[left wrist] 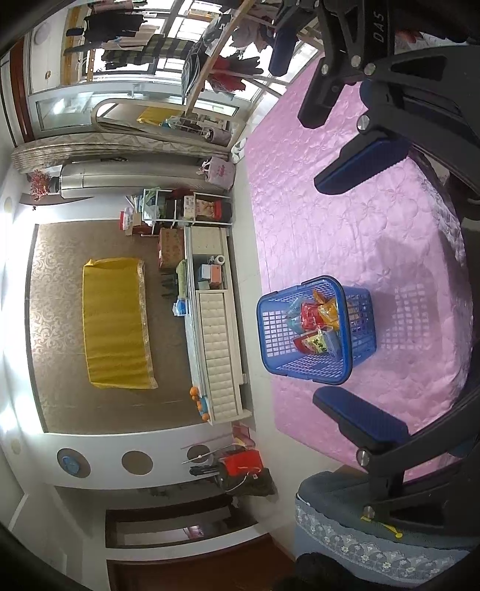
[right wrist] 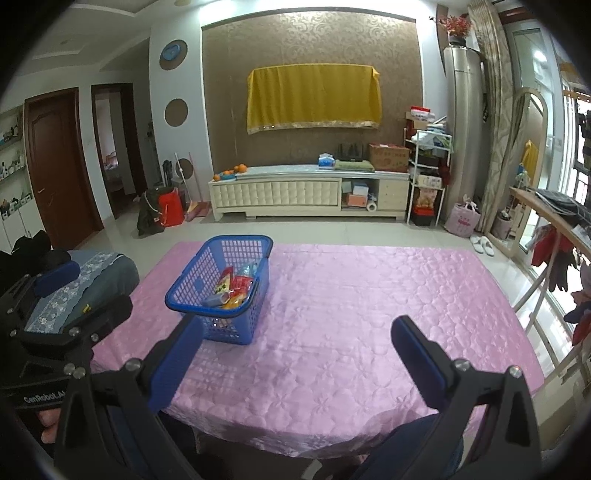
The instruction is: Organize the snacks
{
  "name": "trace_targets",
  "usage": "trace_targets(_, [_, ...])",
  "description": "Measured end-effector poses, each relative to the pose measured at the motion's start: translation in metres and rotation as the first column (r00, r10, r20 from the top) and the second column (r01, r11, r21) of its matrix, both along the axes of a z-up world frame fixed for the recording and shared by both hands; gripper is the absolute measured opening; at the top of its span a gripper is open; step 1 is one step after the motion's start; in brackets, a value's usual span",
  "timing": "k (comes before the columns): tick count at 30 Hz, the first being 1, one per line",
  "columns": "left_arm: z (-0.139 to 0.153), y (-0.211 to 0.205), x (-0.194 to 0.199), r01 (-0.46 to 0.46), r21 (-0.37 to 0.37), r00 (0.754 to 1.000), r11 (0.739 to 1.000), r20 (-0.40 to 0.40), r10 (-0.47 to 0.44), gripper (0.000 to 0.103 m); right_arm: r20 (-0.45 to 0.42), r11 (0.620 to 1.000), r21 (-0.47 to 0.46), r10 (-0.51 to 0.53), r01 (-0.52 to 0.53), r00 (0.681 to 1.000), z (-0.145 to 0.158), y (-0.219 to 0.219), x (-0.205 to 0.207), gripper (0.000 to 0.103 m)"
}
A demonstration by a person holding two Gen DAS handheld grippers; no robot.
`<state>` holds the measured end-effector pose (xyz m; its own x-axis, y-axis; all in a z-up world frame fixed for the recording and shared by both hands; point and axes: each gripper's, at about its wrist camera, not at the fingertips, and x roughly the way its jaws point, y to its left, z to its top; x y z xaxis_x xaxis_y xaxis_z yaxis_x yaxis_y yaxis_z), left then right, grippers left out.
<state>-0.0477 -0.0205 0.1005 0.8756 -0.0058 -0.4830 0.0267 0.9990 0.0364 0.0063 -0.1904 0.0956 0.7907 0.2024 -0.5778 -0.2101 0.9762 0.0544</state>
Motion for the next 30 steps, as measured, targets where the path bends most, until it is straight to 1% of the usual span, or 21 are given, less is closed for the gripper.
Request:
trace_targets(14, [-0.0007, 0.0025, -0.0012, -0.005, -0.023, 1.000, 1.000, -0.014, 0.004, 0.103, 0.000, 1.000, -0.001, 0.009, -0.009, 1.000, 0.0025, 0.0035, -0.0022, 0.103])
trace_targets(19, [-0.0021, 0.0021, -0.0021, -0.011, -0.017, 1.000, 1.000, -0.017, 0.011, 0.103, 0.007, 1.000, -0.019, 0.010, -0.010, 1.000, 0.0042, 0.0039, -0.0031, 0.103])
trace_targets(30, [-0.0012, 0.0032, -0.0027, -0.011, -0.023, 1.000, 1.000, -0.019, 0.011, 0.103, 0.004, 1.000, -0.012, 0.015, -0.015, 1.000, 0.0063, 0.0027, -0.0029, 0.103])
